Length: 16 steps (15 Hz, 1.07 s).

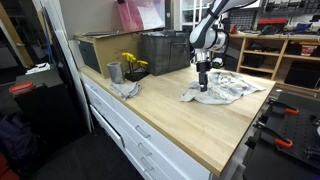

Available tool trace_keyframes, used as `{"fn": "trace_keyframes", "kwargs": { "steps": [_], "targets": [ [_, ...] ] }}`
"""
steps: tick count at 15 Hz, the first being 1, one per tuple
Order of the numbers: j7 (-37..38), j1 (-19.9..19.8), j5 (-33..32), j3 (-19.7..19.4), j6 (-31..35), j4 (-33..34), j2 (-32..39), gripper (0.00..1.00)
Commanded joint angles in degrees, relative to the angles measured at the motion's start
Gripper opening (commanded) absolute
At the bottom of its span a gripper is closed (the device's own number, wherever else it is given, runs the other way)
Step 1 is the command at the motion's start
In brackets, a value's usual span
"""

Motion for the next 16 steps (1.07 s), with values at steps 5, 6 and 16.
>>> {"fn": "trace_keyframes", "kwargs": {
  "steps": [5, 6, 16],
  "targets": [
    [-0.95, -0.76, 4.85, -0.76, 2.44, 2.39, 2.16, 1.0],
    [-0.97, -0.88, 5.23, -0.8, 2.8, 2.7, 2.51, 1.0],
    [0.18, -0.26, 9.27, 1.22, 2.15, 5.15, 3.98, 1.0]
  ]
}}
